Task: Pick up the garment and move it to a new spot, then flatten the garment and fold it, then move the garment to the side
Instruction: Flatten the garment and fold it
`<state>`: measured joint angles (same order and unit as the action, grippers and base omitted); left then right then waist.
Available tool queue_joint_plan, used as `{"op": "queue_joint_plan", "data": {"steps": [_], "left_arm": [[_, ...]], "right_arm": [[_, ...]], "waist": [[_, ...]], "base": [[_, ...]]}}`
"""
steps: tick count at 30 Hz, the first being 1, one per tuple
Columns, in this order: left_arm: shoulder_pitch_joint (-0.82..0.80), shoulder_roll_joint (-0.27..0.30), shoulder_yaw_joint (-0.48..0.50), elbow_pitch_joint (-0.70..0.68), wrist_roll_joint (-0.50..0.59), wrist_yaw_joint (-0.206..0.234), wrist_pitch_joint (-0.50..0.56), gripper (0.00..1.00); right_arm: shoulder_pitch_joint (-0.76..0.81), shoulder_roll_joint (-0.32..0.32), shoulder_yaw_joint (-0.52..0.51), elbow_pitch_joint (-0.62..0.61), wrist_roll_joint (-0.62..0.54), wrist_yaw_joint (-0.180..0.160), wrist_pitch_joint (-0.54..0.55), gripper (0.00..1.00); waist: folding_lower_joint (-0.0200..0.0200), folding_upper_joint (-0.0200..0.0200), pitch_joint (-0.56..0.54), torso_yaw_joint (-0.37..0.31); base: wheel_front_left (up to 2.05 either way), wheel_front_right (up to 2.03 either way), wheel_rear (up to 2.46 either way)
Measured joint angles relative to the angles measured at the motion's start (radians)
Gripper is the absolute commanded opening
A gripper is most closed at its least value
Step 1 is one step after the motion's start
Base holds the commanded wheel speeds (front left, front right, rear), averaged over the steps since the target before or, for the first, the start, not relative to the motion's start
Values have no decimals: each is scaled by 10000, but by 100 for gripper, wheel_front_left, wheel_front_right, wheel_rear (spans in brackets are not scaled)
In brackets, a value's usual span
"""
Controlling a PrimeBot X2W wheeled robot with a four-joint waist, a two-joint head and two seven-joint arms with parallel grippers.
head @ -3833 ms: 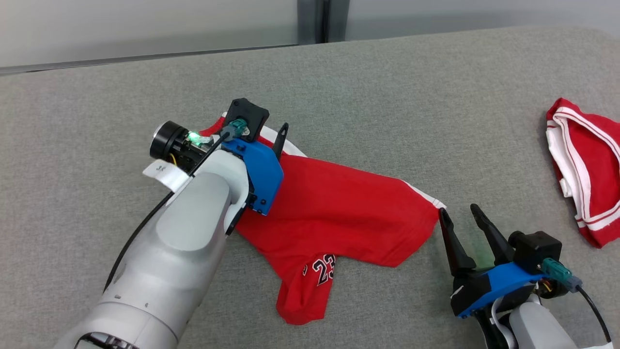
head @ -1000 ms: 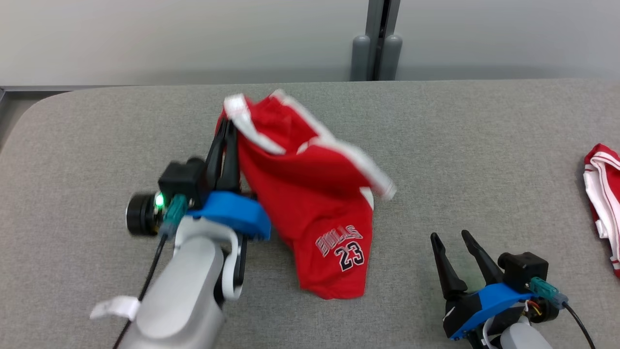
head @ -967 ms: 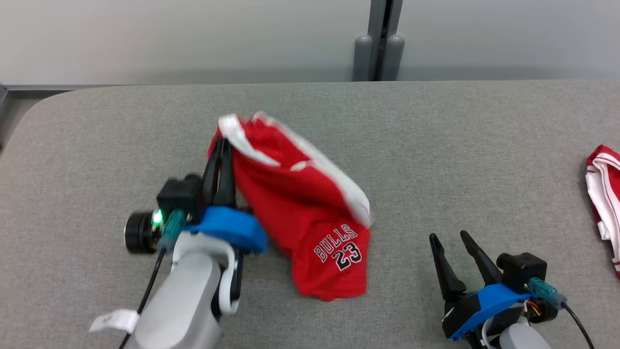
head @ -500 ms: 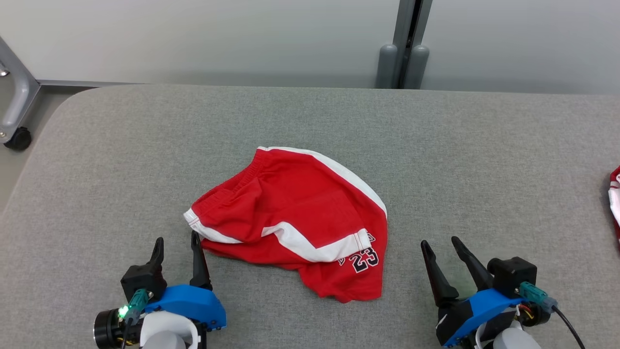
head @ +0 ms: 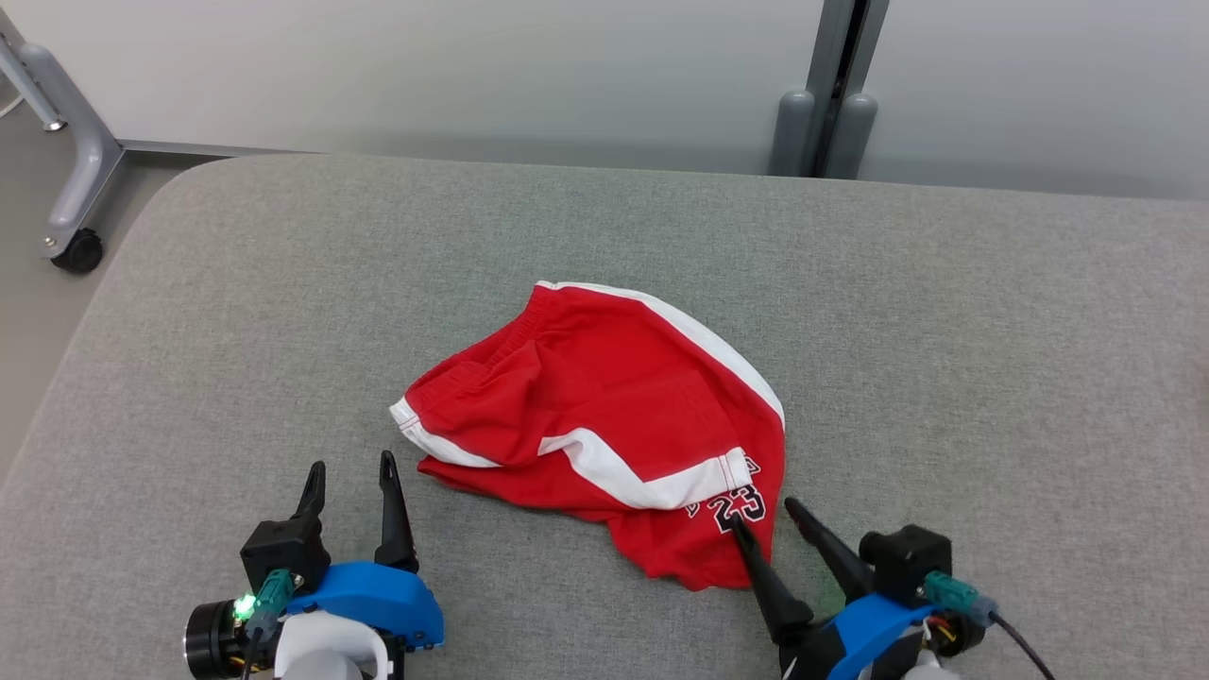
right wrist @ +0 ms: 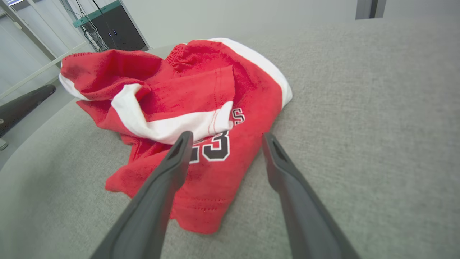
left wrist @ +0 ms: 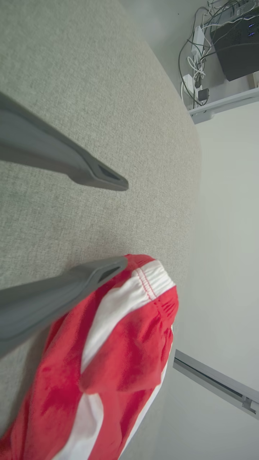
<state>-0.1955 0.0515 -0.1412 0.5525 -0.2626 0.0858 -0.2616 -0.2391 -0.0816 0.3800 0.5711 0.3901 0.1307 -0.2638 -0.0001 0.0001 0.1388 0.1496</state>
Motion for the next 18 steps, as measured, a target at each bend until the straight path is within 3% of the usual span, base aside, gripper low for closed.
{"op": "queue_joint_plan", "data": {"steps": [6, 7, 8, 9, 13, 18], "left_arm": [[48, -4, -182, -157, -17, 12, 0, 100], [48, -4, -209, -176, -42, 13, 0, 100], [48, -4, -230, -192, -84, 15, 0, 100], [47, -4, -245, -211, -96, 17, 0, 100], [47, -4, -313, -272, -107, 17, 0, 100], [47, -4, -472, -284, -194, 17, 0, 100]], "right_arm": [[-105, -157, 901, 1323, 115, 0, -6, 100], [-229, -161, 959, 1498, 69, 2, -19, 96], [-344, -167, 957, 1659, 48, 10, -31, 43], [-476, -174, 924, 1797, -35, 15, -33, 0], [-912, -533, 397, 2171, -337, 15, -15, 0], [-1520, -1574, -545, 2282, -848, 10, 0, 0]], "waist": [[0, 0, 68, 192], [0, 0, 82, 215], [0, 0, 95, 236], [-1, -1, 104, 254], [0, 0, 133, 295], [0, 0, 132, 343]], "base": [[0, 0, 0], [0, 0, 0], [0, 0, 0], [0, 0, 0], [0, 0, 0], [0, 0, 0]]}}
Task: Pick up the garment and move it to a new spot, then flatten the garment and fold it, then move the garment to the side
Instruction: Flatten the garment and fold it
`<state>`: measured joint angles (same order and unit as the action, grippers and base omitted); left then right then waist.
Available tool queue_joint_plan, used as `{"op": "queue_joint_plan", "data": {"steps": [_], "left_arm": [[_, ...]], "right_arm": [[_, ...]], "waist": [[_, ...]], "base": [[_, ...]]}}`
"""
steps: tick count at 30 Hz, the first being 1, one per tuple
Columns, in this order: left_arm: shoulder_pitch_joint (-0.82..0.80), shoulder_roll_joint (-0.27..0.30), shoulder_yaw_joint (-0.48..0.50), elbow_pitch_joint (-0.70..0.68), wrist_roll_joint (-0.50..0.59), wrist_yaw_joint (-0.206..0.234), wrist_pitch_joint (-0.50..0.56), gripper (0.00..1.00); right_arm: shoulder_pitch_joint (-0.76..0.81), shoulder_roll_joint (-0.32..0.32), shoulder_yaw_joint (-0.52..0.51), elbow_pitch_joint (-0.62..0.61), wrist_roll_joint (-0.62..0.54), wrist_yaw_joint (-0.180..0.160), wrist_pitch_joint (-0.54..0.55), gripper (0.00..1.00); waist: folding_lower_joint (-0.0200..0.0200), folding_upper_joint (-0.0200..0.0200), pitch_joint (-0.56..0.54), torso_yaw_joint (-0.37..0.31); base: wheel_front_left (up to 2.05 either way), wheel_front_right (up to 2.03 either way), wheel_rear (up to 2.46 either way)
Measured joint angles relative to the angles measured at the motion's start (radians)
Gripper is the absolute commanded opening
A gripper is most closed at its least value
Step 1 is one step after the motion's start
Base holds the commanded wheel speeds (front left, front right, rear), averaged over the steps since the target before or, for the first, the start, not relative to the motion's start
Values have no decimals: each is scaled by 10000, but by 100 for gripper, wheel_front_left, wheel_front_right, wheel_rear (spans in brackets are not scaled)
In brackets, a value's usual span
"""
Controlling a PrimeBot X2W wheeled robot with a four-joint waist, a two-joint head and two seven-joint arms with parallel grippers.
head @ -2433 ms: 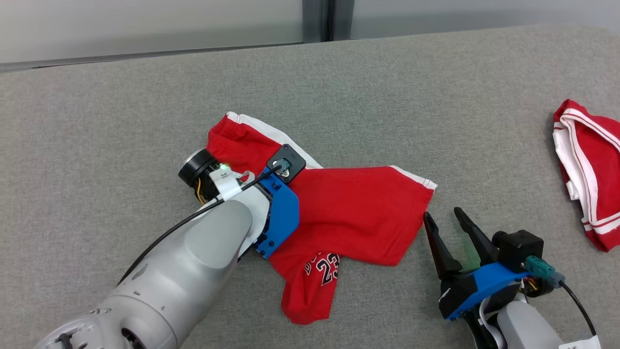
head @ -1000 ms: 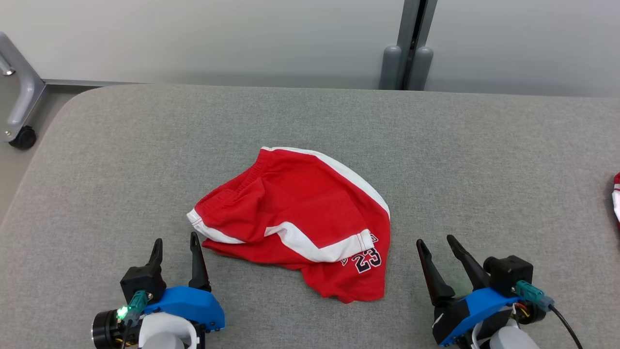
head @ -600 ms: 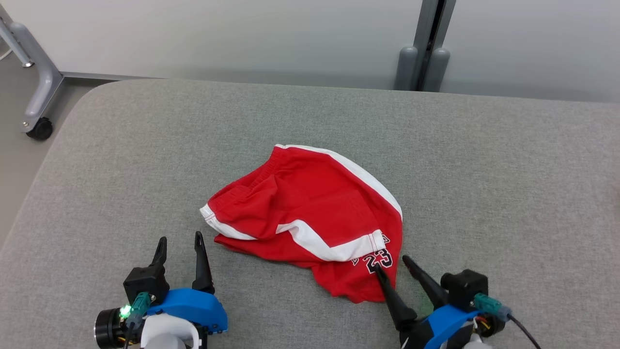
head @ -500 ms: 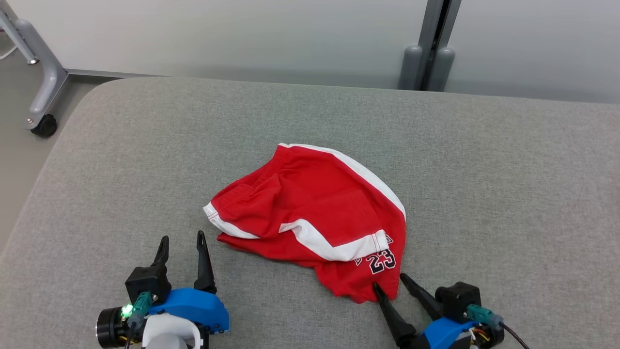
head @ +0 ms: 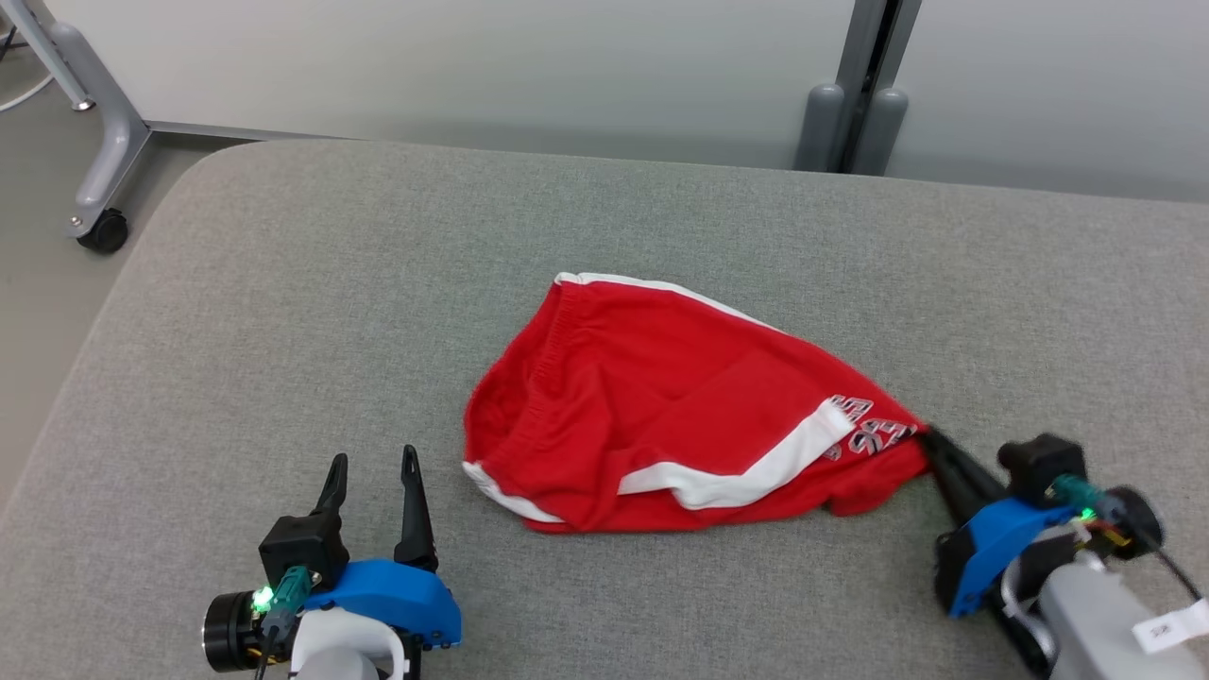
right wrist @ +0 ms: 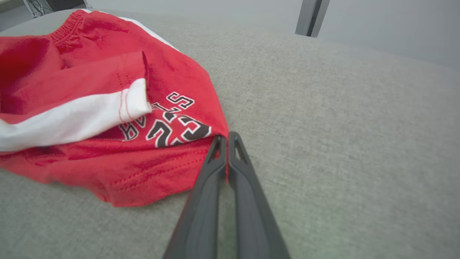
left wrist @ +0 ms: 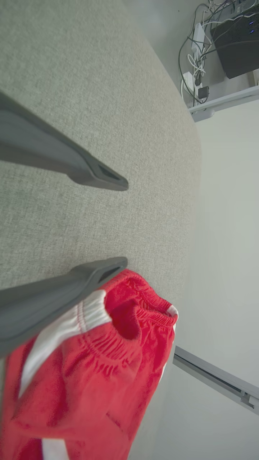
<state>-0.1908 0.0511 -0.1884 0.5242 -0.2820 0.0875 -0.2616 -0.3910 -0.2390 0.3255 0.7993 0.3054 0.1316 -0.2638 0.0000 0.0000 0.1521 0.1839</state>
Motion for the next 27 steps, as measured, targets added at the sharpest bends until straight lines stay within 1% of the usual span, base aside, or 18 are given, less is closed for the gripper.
{"op": "queue_joint_plan", "data": {"steps": [3, 4, 5, 7, 9, 13, 16, 17, 18, 19, 23, 27], "left_arm": [[-4, 0, -113, 4, -13, -4, 0, 100], [-8, -2, -127, 10, -12, -6, 0, 100], [-14, 0, -138, 17, -10, -12, 0, 100], [-35, -2, -155, 48, 13, -17, 0, 100], [-65, 0, -163, 75, 15, -52, 0, 100], [-49, 0, -169, 128, 36, -86, 0, 100], [29, -8, -176, 144, 52, -109, 0, 100], [45, -4, -178, 150, 67, -121, 0, 100], [53, -2, -180, 146, 90, -138, 0, 100], [53, -4, -192, 146, 90, -150, 0, 100], [53, -4, -305, 148, 123, -224, 0, 100], [33, -6, -472, 128, 174, -238, 0, 100]], "right_arm": [[-694, -796, -368, 151, -692, 0, 0, 0], [-979, -1081, -500, 230, -980, 0, 0, 13], [-1250, -1329, -690, 297, -1204, 0, 0, 100], [-1728, -1605, -1104, 430, -1582, -8, 0, 100], [-1944, -1586, -1469, 669, -1827, -8, 0, 100], [-1998, -1212, -2429, 560, -2163, -8, 0, 100], [-1745, -771, -2984, 96, -2259, -10, -2, 100], [-1556, -562, -3035, -19, -2255, -8, -2, 100], [-1122, -161, -3045, -121, -2107, -8, 0, 100], [-962, -44, -2978, -127, -2034, -8, 0, 100], [-708, 186, -2569, -121, -1818, -8, 0, 100], [-743, 238, -2418, -56, -1488, -8, 0, 100]], "waist": [[0, 0, 32, 34], [1, 0, 45, 41], [0, 0, 56, 49], [1, 0, 73, 57], [1, 0, 53, 52], [1, 0, -42, -42], [1, 0, -124, -160], [1, 0, -151, -203], [0, 0, -194, -288], [0, 0, -209, -323], [1, 0, -199, -369], [0, 0, -120, -295]], "base": [[0, 0, 0], [0, 0, 0], [0, 0, 0], [0, 0, 0], [0, 0, 0], [0, 0, 0], [0, 0, 0], [0, 0, 0], [0, 0, 0], [0, 0, 0], [0, 0, 0], [0, 0, 0]]}}
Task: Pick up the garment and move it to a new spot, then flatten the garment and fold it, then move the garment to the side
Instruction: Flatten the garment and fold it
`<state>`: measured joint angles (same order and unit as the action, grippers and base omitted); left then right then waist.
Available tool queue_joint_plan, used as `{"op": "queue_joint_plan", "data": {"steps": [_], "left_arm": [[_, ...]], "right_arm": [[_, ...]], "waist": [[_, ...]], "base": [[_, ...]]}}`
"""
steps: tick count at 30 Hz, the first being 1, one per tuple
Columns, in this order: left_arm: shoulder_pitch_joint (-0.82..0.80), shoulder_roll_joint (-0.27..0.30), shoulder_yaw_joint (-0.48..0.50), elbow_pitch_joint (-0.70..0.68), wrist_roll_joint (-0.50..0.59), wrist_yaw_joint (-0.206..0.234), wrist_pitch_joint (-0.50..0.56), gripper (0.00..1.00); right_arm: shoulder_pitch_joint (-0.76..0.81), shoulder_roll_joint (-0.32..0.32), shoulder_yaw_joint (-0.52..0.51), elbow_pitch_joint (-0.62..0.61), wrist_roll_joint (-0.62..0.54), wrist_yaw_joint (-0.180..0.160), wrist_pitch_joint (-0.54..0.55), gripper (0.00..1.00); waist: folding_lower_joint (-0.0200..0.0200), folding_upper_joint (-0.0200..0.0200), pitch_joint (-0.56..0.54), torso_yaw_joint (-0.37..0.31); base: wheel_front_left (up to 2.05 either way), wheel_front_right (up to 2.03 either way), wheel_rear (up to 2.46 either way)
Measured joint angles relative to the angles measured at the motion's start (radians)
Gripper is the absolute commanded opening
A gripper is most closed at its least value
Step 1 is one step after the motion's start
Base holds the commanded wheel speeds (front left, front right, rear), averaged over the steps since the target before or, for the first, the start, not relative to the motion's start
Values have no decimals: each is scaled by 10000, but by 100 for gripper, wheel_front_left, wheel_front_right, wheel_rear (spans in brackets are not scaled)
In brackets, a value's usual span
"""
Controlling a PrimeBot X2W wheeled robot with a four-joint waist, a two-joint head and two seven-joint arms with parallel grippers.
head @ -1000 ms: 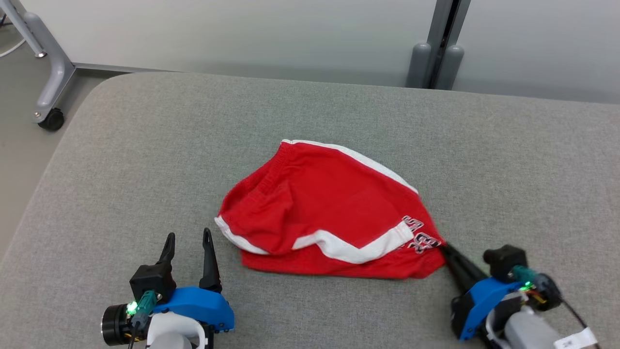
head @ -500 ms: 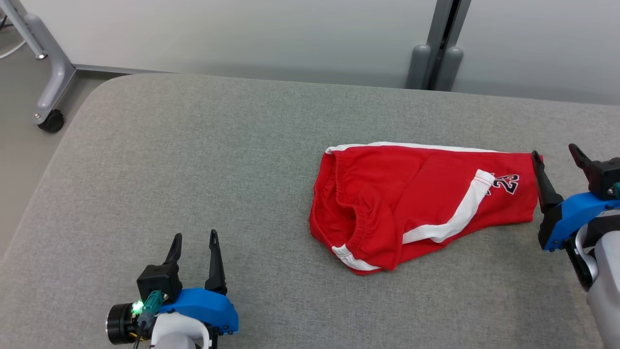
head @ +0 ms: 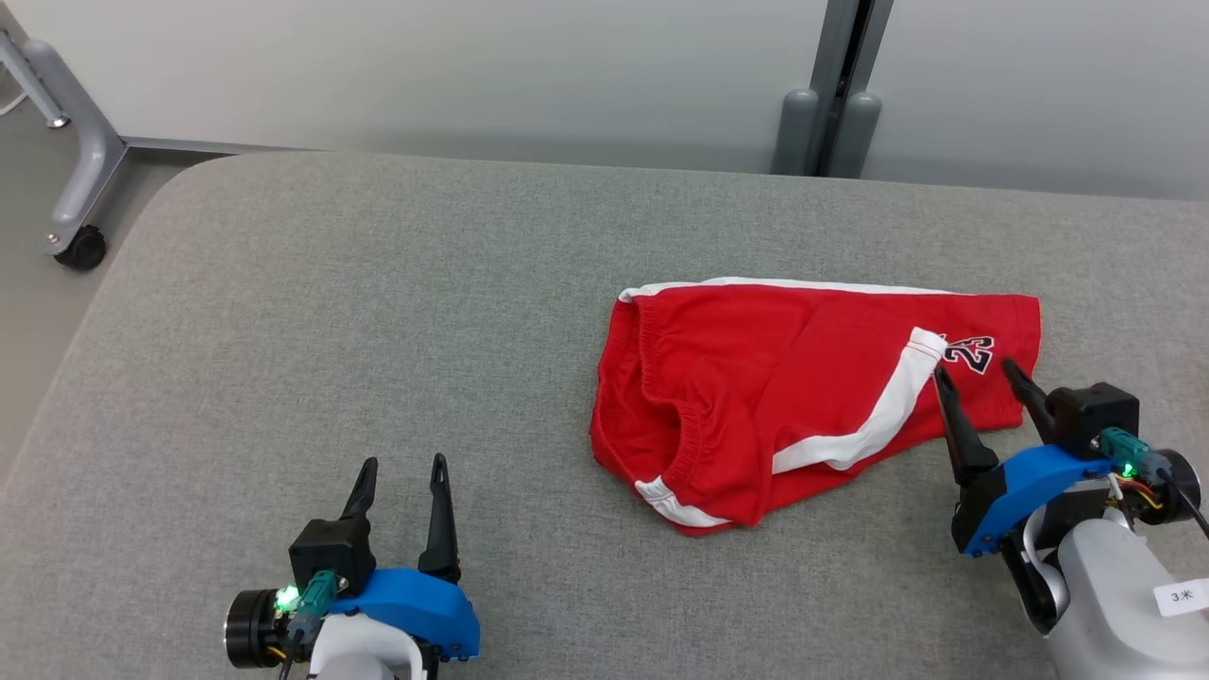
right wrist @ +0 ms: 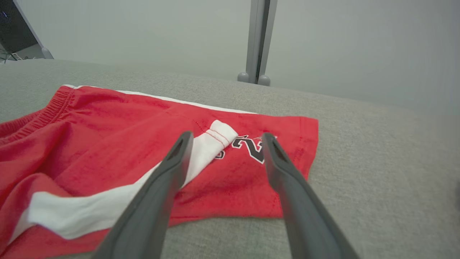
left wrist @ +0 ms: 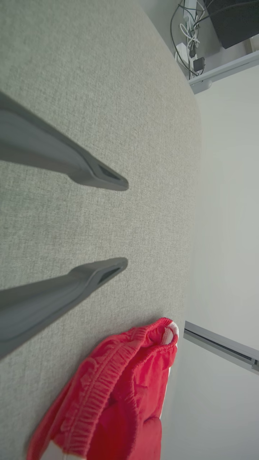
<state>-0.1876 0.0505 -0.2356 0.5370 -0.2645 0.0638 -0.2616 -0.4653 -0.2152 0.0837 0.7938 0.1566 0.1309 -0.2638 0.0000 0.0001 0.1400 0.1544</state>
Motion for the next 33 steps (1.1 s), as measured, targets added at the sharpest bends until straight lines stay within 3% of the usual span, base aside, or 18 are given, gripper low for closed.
{"op": "queue_joint_plan", "data": {"steps": [14, 27, 28, 29, 31, 33], "left_arm": [[-158, 2, -460, -121, -297, 61, 0, 100], [-372, 2, -644, -81, -330, 104, 0, 100], [-398, 2, -660, -102, -334, 123, -2, 100], [-398, 2, -662, -105, -334, 134, 0, 100], [-400, 2, -663, -125, -334, 144, 0, 100], [-401, 2, -663, -130, -334, 144, 0, 100]], "right_arm": [[-1416, -180, -19, 1877, 685, 0, 0, 100], [-1808, -155, 395, 2249, 1120, 0, 0, 98], [-1847, -155, 453, 2220, 1214, 0, 0, 60], [-1850, -159, 485, 2132, 1229, 0, 0, 43], [-1852, -159, 535, 1942, 1294, 0, -2, 0], [-1849, -159, 594, 1864, 1352, -2, 0, 0]], "waist": [[1, 0, 604, 606], [0, 0, 892, 759], [0, 0, 916, 753], [0, 0, 933, 746], [0, 0, 953, 723], [0, 0, 959, 691]], "base": [[0, 0, 0], [0, 0, 0], [0, 0, 0], [0, 0, 0], [0, 0, 0], [0, 0, 0]]}}
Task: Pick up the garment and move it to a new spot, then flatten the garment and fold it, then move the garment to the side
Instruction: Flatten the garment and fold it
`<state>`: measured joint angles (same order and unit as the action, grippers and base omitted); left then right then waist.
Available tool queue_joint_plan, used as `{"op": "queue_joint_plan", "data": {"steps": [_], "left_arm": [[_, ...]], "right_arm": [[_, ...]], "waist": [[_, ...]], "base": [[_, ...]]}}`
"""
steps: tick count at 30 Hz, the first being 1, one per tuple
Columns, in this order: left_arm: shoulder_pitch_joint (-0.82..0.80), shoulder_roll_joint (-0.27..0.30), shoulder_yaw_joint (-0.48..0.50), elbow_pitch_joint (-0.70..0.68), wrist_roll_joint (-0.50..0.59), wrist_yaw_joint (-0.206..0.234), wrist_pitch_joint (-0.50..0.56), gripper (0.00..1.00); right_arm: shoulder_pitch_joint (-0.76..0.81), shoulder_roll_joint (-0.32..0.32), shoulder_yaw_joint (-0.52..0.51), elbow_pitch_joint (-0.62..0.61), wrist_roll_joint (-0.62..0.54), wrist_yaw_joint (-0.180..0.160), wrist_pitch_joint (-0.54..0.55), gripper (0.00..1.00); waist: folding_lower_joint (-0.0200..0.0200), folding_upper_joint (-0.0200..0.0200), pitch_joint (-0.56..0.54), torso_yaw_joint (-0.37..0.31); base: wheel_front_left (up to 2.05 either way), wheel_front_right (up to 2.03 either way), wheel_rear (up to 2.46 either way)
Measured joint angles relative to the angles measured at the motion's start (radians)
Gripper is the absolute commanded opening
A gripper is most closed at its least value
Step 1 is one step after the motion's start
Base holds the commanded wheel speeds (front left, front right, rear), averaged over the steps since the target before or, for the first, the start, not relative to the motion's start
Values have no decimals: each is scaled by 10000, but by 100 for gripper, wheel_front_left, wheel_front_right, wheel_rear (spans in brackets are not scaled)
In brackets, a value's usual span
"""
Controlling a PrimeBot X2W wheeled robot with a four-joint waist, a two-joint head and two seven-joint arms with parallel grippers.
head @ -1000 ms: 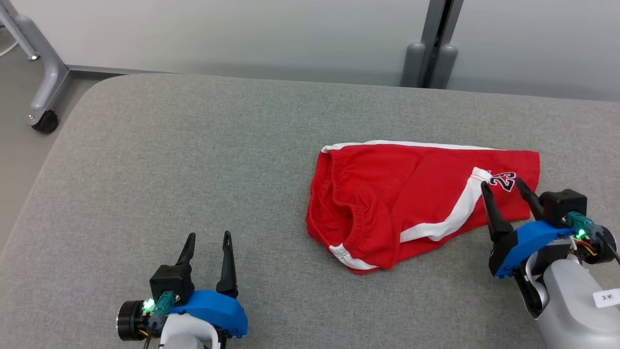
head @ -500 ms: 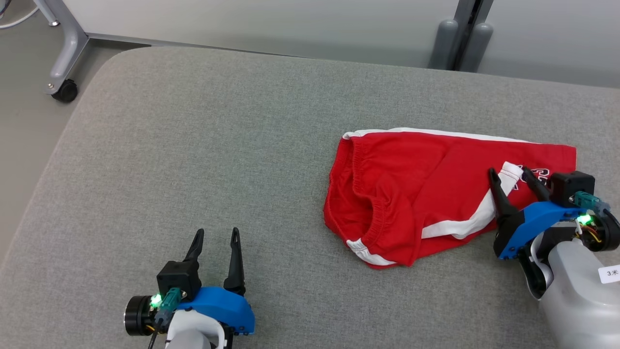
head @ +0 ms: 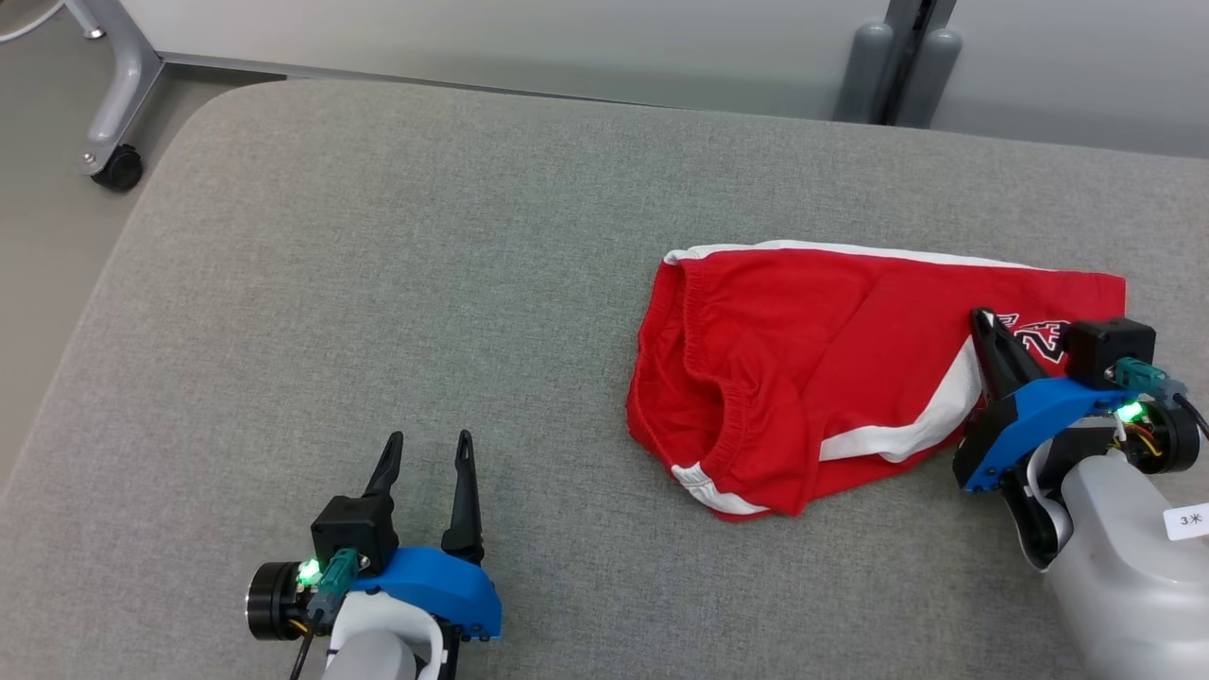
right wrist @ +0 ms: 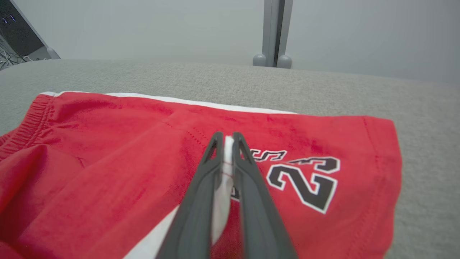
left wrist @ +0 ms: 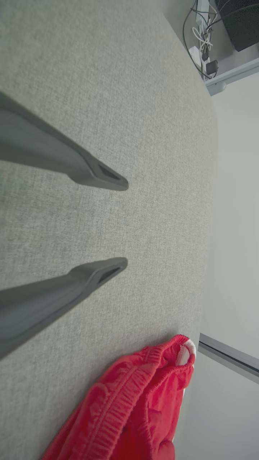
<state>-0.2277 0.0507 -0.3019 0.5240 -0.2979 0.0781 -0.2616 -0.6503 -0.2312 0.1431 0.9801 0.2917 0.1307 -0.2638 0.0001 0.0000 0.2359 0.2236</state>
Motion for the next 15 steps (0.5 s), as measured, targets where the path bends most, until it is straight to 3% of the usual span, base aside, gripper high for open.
{"op": "queue_joint_plan", "data": {"steps": [8, 15], "left_arm": [[24, 0, 81, 10, 82, -40, -2, 100], [382, 0, 313, -48, 163, -102, 0, 100]], "right_arm": [[375, 128, -537, -1164, 401, 0, 2, 0], [1928, 696, -1609, -2759, 644, 0, 0, 0]], "waist": [[0, 0, -244, -366], [0, 0, -806, -951]], "base": [[0, 0, 0], [0, 0, 0]]}}
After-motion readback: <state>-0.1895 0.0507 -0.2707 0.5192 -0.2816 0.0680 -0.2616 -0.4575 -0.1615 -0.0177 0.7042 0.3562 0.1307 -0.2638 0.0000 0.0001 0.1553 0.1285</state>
